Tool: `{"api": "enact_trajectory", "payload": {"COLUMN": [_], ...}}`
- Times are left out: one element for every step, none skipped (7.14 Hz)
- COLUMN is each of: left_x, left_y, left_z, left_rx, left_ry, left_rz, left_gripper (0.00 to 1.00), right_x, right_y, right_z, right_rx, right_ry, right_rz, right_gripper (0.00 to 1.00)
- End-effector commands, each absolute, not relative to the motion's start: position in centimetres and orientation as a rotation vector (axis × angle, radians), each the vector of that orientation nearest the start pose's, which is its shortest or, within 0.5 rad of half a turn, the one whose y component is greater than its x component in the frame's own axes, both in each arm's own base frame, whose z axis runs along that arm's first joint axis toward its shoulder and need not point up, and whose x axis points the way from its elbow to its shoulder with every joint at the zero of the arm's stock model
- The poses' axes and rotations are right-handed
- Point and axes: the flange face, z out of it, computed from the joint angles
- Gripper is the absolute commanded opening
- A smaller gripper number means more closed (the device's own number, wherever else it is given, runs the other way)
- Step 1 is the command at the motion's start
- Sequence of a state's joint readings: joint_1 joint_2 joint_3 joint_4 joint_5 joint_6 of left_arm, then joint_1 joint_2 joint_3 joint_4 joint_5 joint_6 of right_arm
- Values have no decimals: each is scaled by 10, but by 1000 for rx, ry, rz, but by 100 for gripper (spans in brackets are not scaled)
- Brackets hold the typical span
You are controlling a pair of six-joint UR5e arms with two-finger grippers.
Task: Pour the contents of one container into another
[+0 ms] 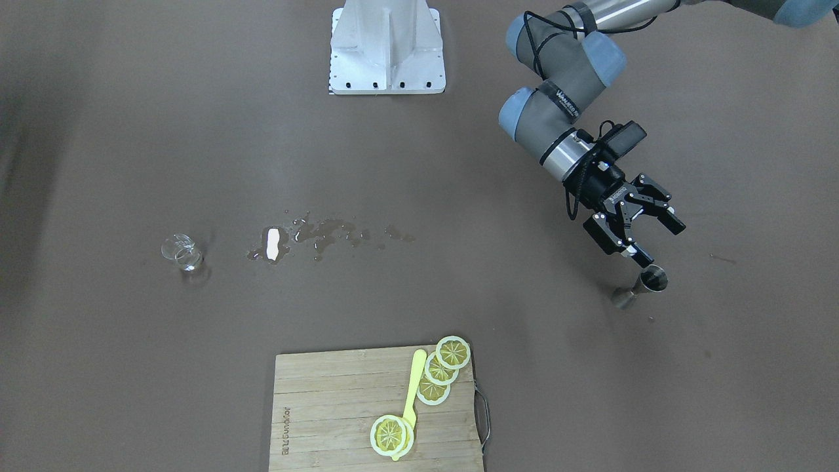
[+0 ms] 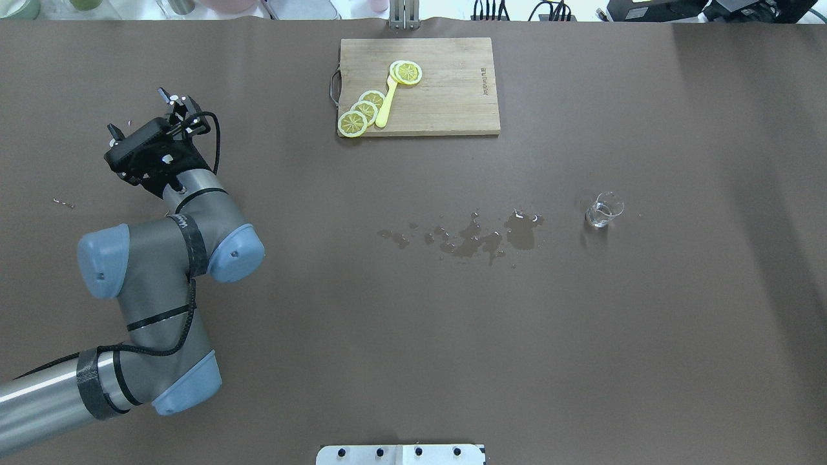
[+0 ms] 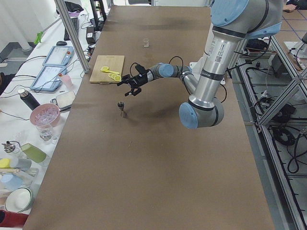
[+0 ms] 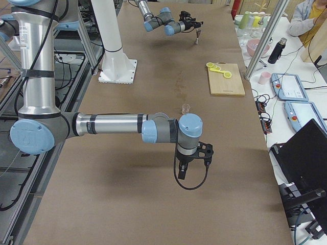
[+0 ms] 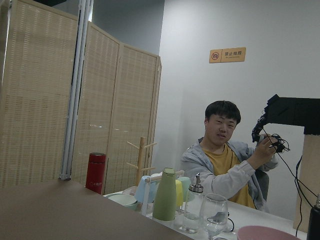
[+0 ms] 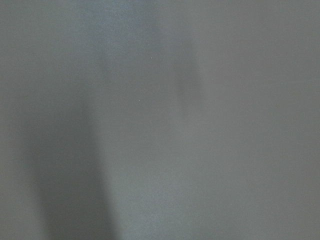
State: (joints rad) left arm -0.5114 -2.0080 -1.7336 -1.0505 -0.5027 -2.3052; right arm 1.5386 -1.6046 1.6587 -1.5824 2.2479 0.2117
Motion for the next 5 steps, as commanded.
{"api": "enact_trajectory", "payload": {"left_x": [415,412,407,406,404], "left_y": [-499,-504,-513,-520,-525], "left_z": [359,357,350,351,347], "left_rx": [1104,1103,1102,1088,1089], "left_ry": [182,167,171,171,178], "left_rz": [-1112,-1077,-1032,-1005,-1015], "left_gripper": [99,99,99,99,99], "right_x": [55,55,56,56,56], "right_y": [-482,-482,-483,-482,-482], "right_z": [639,637,637,639,637], "right_rx": [-41,-38,-37,-40,-35], "right_ry": [-677,-677,-676,-674,-676], "right_rz": [157,157,157,157,155], "right_gripper": [100,100,100,100,100]}}
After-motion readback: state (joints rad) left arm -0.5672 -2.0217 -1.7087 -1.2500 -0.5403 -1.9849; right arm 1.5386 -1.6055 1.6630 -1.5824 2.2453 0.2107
